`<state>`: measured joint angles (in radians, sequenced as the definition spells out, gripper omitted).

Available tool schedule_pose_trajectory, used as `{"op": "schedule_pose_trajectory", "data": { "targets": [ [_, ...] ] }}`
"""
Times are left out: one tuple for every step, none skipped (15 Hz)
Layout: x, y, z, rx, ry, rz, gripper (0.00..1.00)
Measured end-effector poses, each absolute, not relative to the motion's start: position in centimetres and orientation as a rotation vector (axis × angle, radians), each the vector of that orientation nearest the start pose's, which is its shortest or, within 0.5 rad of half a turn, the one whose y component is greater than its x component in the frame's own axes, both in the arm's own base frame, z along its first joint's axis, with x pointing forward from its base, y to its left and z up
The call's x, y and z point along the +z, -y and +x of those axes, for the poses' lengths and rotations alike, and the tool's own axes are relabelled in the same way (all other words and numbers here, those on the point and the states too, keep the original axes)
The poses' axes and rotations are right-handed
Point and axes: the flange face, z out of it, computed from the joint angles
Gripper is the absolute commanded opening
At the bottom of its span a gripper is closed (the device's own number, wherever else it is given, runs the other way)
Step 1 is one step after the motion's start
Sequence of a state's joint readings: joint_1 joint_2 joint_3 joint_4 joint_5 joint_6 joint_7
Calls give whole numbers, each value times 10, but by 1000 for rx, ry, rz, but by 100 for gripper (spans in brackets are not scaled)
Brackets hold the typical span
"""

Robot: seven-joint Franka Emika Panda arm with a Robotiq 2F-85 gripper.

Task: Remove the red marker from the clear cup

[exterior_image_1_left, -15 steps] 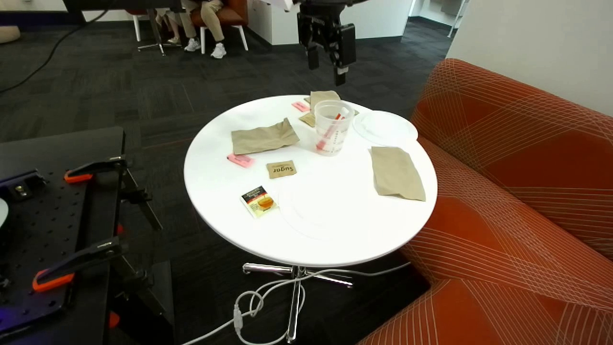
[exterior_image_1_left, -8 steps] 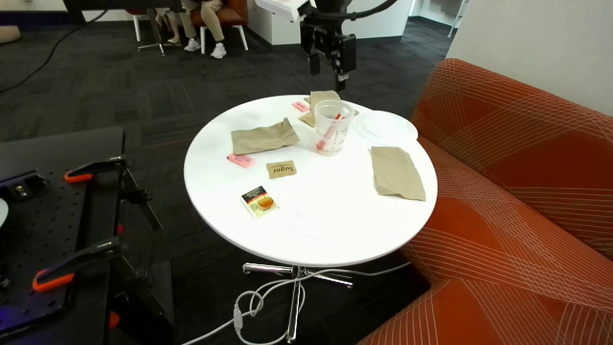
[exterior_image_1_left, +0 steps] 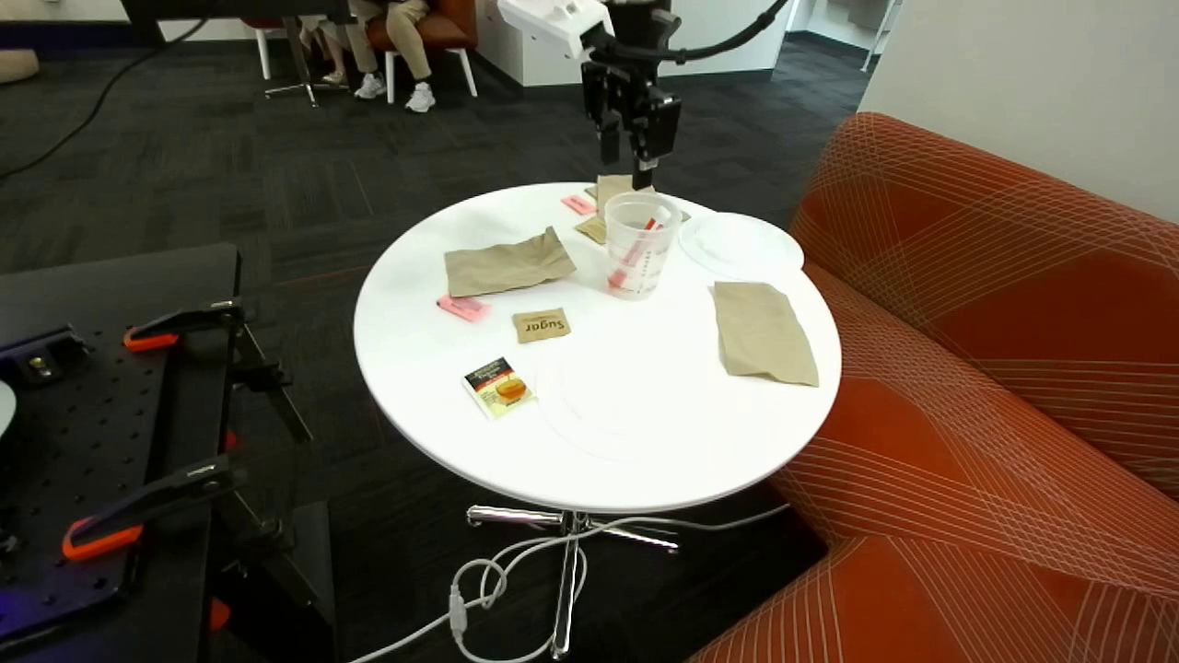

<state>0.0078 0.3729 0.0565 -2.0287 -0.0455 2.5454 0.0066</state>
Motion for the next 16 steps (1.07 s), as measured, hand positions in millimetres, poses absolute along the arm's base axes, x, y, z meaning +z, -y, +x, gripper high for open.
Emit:
{"op": "schedule_pose_trajectory", "data": {
  "targets": [
    [274, -39, 614, -217, 137, -3131, 64],
    [272, -39, 615, -205, 133, -3130, 62],
    [270, -39, 616, -196, 129, -3129, 60],
    [267, -39, 617, -189, 126, -3128, 58],
    [265, -39, 619, -184, 124, -3127, 59],
    [263, -39, 620, -180, 122, -3126, 58],
    [261, -38, 622, -175, 119, -3126, 58],
    [259, -38, 623, -171, 116, -3125, 59],
    [257, -38, 625, -165, 113, -3125, 59],
    [255, -37, 626, -160, 111, -3125, 58],
    [253, -36, 628, -153, 108, -3125, 58],
    [251, -35, 629, -146, 105, -3126, 58],
    [249, -33, 630, -140, 101, -3127, 57],
    [248, -32, 632, -133, 97, -3128, 56],
    [246, -30, 633, -126, 92, -3130, 54],
    [244, -28, 635, -122, 87, -3130, 54]
  ]
}}
